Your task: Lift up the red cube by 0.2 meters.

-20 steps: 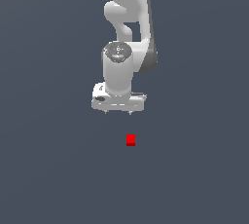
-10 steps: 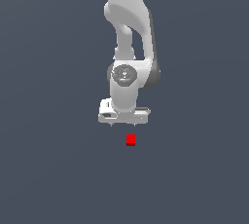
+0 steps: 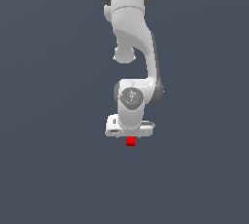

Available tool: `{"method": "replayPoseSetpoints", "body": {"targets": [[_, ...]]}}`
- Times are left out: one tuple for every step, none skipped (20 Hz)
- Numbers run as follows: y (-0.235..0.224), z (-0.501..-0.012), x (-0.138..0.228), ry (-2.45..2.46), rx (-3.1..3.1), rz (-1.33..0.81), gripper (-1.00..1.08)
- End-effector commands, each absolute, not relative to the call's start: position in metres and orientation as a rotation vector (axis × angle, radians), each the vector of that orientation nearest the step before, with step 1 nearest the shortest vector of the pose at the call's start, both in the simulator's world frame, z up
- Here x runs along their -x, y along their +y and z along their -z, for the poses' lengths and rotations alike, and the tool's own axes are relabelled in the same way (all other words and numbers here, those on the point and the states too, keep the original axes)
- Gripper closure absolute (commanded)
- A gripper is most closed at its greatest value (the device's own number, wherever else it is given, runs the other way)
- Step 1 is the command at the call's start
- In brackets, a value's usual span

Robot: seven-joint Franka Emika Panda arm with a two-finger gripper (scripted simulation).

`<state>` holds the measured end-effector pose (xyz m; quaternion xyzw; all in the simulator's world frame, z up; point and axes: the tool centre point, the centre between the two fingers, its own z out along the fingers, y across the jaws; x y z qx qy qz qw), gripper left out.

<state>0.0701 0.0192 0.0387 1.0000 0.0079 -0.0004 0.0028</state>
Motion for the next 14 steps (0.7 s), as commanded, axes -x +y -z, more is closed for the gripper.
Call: {"method": "replayPoseSetpoints", "body": {"targets": [[0.023, -0.030, -0.076, 0.029, -3.139, 0.000, -0.92], [0.025, -0.028, -0.078, 0.031, -3.139, 0.000, -0.92], [0.026, -0.026, -0.079, 0.032, -3.140, 0.000, -0.92], [0.026, -0.024, -0.080, 0.034, -3.140, 0.000, -0.92], [0.027, -0.022, -0.081, 0.035, -3.141, 0.000, -0.92], [0.028, -0.021, -0.082, 0.036, -3.141, 0.000, -0.92], [0.028, -0.020, -0.083, 0.036, -3.141, 0.000, -0.92], [0.028, -0.020, -0.083, 0.036, -3.141, 0.000, -0.92], [0.028, -0.020, -0.084, 0.036, -3.141, 0.000, -0.92], [0.028, -0.020, -0.084, 0.036, -3.141, 0.000, -0.92], [0.028, -0.020, -0.084, 0.036, -3.141, 0.000, 1.08], [0.028, -0.020, -0.084, 0.036, -3.141, 0.000, 1.08], [0.028, -0.020, -0.084, 0.036, -3.141, 0.000, 1.08], [0.028, -0.020, -0.084, 0.036, -3.141, 0.000, 1.08]]}}
